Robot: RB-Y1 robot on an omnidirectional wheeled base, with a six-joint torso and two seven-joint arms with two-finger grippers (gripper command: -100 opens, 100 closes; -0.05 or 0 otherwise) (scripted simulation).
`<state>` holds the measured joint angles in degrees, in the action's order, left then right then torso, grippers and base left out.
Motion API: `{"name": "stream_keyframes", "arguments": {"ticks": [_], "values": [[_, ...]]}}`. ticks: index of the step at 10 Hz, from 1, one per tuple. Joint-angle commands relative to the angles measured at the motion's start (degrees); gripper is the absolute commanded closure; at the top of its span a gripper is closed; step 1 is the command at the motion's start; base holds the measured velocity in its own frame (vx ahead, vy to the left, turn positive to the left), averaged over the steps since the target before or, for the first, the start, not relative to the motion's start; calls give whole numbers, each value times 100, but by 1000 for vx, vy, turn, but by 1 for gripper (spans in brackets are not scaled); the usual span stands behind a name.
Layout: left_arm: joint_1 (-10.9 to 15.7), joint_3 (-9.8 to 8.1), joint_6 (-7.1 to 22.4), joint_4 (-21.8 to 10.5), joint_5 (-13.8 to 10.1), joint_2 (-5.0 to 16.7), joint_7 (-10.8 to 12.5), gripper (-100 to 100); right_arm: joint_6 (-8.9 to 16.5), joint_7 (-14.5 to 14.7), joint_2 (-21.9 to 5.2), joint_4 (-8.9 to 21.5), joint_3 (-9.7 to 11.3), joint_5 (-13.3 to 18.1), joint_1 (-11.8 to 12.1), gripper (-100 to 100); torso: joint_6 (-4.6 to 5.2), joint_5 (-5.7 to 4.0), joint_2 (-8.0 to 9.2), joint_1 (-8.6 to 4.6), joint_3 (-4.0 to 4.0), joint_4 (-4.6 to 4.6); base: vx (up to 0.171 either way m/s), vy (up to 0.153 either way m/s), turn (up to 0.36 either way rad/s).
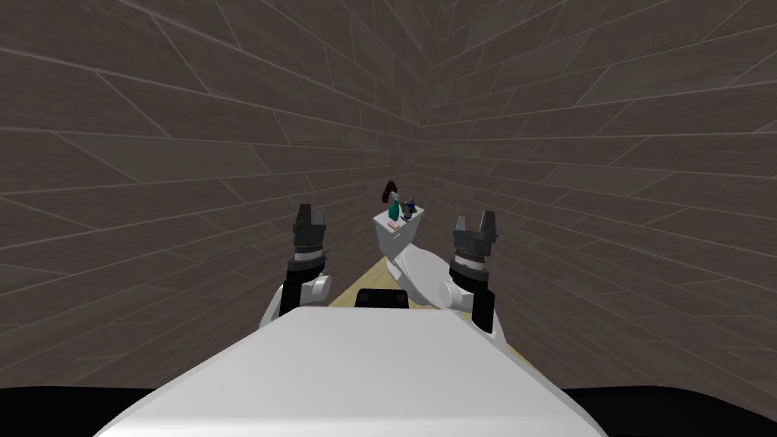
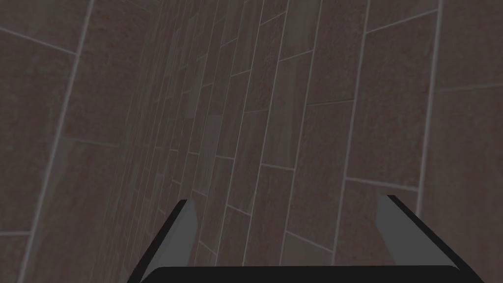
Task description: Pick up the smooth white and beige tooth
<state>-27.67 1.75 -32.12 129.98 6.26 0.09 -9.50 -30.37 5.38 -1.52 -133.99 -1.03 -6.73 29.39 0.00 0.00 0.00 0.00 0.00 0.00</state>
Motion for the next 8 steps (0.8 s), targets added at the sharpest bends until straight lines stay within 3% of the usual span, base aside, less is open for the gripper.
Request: {"name": "stream_keyframes", "arguments": {"ticks": [1, 8], "values": [[0, 0, 0, 0, 0, 0, 0, 0, 16, 30, -175, 63, 51, -12, -21, -100, 0, 0, 0, 0, 0, 0, -6, 6, 47], [1, 0, 0, 0, 0, 0, 0, 0, 137, 283, -1245, 537, 474, -111, -196, -100, -2, 1, 12, 3, 7, 3, -26, 11, 88]]}}
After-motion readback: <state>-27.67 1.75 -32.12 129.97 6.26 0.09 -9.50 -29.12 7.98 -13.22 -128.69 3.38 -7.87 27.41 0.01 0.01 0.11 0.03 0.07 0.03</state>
